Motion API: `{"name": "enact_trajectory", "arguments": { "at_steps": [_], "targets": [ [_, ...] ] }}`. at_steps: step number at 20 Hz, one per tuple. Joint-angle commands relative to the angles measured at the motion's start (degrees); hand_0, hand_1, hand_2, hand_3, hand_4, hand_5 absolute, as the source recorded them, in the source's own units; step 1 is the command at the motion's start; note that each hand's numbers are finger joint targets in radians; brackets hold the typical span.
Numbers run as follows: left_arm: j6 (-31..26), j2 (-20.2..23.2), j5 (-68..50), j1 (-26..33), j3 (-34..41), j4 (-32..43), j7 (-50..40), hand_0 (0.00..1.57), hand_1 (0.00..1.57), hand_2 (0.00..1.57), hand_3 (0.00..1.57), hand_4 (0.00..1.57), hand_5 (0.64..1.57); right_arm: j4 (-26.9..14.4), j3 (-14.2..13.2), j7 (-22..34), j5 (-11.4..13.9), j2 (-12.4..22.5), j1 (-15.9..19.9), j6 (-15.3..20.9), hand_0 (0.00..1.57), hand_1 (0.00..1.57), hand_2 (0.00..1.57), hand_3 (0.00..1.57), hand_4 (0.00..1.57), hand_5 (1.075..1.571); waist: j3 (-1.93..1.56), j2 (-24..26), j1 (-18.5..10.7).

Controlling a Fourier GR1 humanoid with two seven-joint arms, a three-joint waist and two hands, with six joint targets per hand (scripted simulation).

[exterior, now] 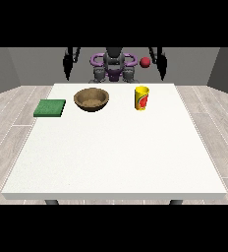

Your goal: Pick the cup and pour the ball into the bowl, then pick the bowl and place it on the pad

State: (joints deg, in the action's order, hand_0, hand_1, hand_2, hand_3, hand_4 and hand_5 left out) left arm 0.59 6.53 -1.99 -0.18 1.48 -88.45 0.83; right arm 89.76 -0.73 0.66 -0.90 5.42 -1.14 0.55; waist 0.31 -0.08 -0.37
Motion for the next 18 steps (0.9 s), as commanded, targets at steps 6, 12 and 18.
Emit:
{"name": "enact_trajectory", "arguments": {
  "at_steps": [6, 12, 18],
  "targets": [
    [-0.5, 2.8, -0.9, -0.8, 0.9, -6.1, -6.0, 0.00, 0.00, 0.00, 0.00, 0.66, 1.566, 6.1, -0.8, 5.9, -0.4, 3.0, 0.7, -0.5, 0.00, 0.00, 0.00, 0.00, 0.87, 1.533, -0.24, 15.8, -0.2],
    [3.5, -2.6, -7.9, 1.7, -1.5, -16.9, -26.8, 0.00, 0.00, 0.00, 0.00, 0.64, 1.564, 17.7, 2.0, 26.3, -4.5, -2.2, -3.2, 4.9, 0.00, 0.00, 0.00, 0.00, 0.86, 1.532, -0.29, 25.2, 2.0],
    [8.1, -4.1, -2.4, -6.2, -3.4, -20.9, -26.1, 0.00, 0.00, 0.00, 0.00, 0.56, 1.555, 24.7, -3.3, 23.5, -8.8, 1.5, -1.5, 1.5, 0.00, 0.00, 0.00, 0.00, 0.76, 1.548, -0.32, 12.0, 3.3]
  ]
}}
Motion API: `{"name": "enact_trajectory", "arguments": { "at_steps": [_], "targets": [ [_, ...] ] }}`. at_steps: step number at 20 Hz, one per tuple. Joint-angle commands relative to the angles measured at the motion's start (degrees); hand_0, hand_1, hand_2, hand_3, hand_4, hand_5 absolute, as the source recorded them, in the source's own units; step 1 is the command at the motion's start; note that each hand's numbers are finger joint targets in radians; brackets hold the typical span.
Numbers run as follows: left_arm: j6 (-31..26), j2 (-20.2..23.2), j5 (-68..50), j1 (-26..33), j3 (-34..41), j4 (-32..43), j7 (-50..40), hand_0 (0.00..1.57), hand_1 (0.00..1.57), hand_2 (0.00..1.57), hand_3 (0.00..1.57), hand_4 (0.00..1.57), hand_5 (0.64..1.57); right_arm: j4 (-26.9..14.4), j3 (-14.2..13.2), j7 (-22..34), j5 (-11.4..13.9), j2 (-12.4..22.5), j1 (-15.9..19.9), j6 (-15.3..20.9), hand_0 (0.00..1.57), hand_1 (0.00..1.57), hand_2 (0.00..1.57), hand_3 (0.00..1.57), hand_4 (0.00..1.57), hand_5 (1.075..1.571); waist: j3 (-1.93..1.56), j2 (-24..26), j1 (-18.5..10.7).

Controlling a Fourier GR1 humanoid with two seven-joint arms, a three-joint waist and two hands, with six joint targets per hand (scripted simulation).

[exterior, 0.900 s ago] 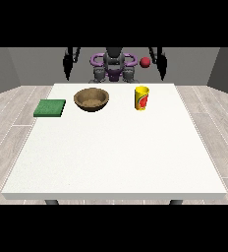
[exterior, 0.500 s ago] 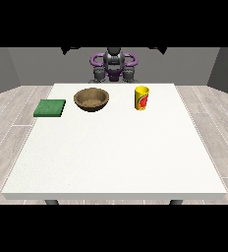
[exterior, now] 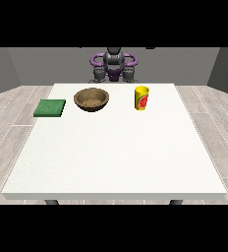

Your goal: Pick the cup and pour the ball into the bowl, then pick the bowl and place it on the pad

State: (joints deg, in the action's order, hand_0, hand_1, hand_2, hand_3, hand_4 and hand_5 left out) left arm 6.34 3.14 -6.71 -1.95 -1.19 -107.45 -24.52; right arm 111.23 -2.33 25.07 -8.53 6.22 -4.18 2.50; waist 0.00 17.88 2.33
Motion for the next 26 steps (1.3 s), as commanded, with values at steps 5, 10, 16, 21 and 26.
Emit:
{"name": "enact_trajectory", "arguments": {
  "at_steps": [5, 10, 16, 21, 26],
  "targets": [
    [2.3, -2.5, 5.0, -10.2, -1.8, 3.6, 10.2, 0.00, 0.00, 0.00, 0.00, 0.59, 1.550, -2.2, -1.5, -8.9, 1.9, -1.9, 10.0, 2.0, 0.00, 0.00, 0.00, 0.00, 0.72, 1.546, -0.02, -18.0, -0.4],
    [-0.7, -1.3, 6.1, -7.4, 0.4, 11.1, 27.3, 0.00, 0.00, 0.00, 0.00, 0.57, 1.520, -5.9, -1.9, -19.1, 1.5, -3.0, 9.9, -0.3, 0.00, 0.00, 0.00, 0.00, 0.70, 1.545, 0.01, -27.0, -0.1],
    [-2.8, 1.4, 4.9, -9.9, 6.1, 23.1, 38.0, 0.00, 0.00, 0.00, 0.00, 0.41, 1.484, -9.6, -7.6, -23.4, -5.0, 1.7, 10.4, -7.5, 0.00, 0.00, 0.00, 0.00, 0.68, 1.547, 0.00, -30.9, 3.2],
    [-7.0, 2.2, 4.9, -10.6, 5.4, 33.6, 41.1, 0.00, 0.00, 0.00, 0.00, 0.04, 1.457, -14.7, -9.9, -22.1, -4.9, 3.0, 12.7, -6.7, 0.00, 0.00, 0.00, 0.00, 0.67, 1.560, 0.01, -27.4, 0.9],
    [-5.5, 1.6, 4.7, -14.8, 9.0, 44.8, 50.0, 0.00, 0.00, 0.00, 0.00, 0.11, 1.436, -16.5, -11.9, -25.6, -7.5, 5.9, 12.2, -12.0, 0.00, 0.00, 0.00, 0.00, 0.66, 1.559, 0.02, -29.9, 4.1]
  ]
}}
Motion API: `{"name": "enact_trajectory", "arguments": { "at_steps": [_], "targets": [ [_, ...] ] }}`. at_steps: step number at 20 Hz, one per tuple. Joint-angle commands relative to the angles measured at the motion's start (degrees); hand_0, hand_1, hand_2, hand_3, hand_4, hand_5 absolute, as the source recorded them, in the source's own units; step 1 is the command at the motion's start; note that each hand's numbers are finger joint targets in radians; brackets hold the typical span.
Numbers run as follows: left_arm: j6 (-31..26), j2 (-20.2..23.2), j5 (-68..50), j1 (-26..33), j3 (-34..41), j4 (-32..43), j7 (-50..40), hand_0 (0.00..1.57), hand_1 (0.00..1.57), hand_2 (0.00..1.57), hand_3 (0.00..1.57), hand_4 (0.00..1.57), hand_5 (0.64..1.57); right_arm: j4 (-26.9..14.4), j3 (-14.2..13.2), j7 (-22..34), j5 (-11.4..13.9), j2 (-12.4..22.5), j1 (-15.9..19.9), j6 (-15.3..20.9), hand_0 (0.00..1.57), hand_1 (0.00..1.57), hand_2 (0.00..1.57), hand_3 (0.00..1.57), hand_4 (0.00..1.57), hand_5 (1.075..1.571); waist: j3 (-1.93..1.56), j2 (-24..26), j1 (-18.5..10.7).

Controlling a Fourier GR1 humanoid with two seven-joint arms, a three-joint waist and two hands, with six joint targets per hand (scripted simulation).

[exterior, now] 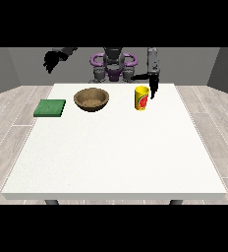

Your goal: Pick the cup and pour the ball into the bowl, then pick the bowl and place it on the pad

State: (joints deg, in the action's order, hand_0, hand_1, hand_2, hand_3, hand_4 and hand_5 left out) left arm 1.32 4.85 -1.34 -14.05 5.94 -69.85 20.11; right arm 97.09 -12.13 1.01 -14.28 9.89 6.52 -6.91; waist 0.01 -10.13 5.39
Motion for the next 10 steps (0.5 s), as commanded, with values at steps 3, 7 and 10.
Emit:
{"name": "enact_trajectory", "arguments": {
  "at_steps": [3, 7, 10],
  "targets": [
    [-0.2, 0.6, 0.4, -6.4, 2.7, 14.7, 9.1, 0.00, 0.00, 0.00, 0.00, 0.17, 1.422, -4.2, -0.5, -1.8, 0.6, 0.9, 2.2, -0.9, 0.00, 0.00, 0.00, 0.00, 0.67, 1.562, 0.02, -0.7, 0.4],
    [-0.6, 1.9, -0.2, -6.6, 5.3, 22.1, 15.7, 0.00, 0.00, 0.00, 0.00, 0.18, 1.423, -2.7, -0.2, -2.3, -0.7, 1.1, -0.7, -3.6, 0.00, 0.00, 0.00, 0.00, 0.68, 1.564, 0.03, -1.0, 3.1],
    [0.5, -0.8, 0.7, -6.6, 3.3, 24.6, 15.2, 0.00, 0.00, 0.00, 0.00, 0.36, 1.464, -9.1, -3.1, -5.6, -1.3, 2.4, -0.4, -5.0, 0.00, 0.00, 0.00, 0.00, 0.67, 1.564, 0.01, 0.5, 1.2]
  ]
}}
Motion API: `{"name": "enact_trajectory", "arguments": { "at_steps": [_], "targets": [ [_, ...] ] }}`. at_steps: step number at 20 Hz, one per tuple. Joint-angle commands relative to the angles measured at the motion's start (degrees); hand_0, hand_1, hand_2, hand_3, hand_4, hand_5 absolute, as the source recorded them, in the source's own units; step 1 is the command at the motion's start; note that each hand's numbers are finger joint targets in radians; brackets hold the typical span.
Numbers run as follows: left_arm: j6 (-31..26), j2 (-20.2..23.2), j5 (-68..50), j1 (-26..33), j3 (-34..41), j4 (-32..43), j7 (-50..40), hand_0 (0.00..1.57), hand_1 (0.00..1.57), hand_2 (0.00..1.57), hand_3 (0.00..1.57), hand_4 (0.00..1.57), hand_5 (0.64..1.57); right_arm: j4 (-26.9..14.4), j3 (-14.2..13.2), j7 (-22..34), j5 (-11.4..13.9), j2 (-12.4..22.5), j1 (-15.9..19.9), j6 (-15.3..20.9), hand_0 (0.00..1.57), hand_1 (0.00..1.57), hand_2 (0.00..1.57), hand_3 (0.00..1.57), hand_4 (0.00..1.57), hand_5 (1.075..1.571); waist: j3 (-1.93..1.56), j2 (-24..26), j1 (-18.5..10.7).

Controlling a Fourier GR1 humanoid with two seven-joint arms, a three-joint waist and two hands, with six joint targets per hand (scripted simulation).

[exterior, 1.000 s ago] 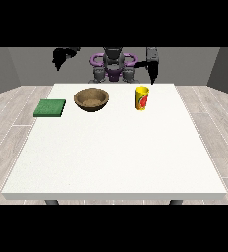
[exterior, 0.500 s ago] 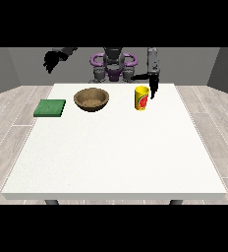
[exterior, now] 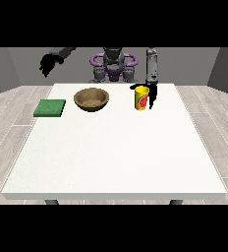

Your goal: Pick the cup and pour the ball into the bowl, then pick the bowl and place it on the pad

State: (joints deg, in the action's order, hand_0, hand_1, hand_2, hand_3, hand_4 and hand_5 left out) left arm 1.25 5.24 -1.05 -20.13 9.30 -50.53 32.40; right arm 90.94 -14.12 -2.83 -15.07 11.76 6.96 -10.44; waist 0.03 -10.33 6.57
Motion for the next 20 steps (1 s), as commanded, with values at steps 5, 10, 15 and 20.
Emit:
{"name": "enact_trajectory", "arguments": {
  "at_steps": [5, 10, 15, 20],
  "targets": [
    [9.4, 1.4, 4.5, -4.1, 2.0, 11.6, 8.8, 1.15, 1.15, 1.57, 1.57, 1.31, 1.475, 5.2, -0.9, 5.9, -4.0, 2.4, 3.0, -1.0, 0.00, 0.00, 0.00, 0.12, 0.65, 1.568, 0.03, -2.6, 4.9],
    [13.1, 1.5, 5.1, -5.8, 2.9, 15.5, 8.9, 1.28, 1.28, 1.57, 1.57, 1.37, 1.457, 3.3, -5.5, 7.8, -9.0, 7.1, 4.1, -4.2, 0.00, 0.00, 0.00, 0.16, 0.64, 1.568, 0.00, -2.5, 5.0],
    [18.0, 2.1, 10.1, -7.7, -1.4, 12.6, 2.7, 1.28, 1.28, 1.57, 1.57, 1.39, 1.436, -6.2, -9.9, 4.2, -10.5, 10.5, 2.2, -9.2, 0.00, 0.00, 0.00, 0.27, 0.64, 1.568, -0.08, 2.4, 3.2],
    [27.6, 0.1, 22.2, -11.3, -11.0, 10.8, -9.5, 1.30, 1.30, 1.57, 1.57, 1.40, 1.488, -10.6, -8.0, 6.8, -7.9, 10.0, 1.0, -8.1, 0.00, 0.00, 0.00, 0.28, 0.64, 1.564, -0.20, 10.7, 0.7]
  ]
}}
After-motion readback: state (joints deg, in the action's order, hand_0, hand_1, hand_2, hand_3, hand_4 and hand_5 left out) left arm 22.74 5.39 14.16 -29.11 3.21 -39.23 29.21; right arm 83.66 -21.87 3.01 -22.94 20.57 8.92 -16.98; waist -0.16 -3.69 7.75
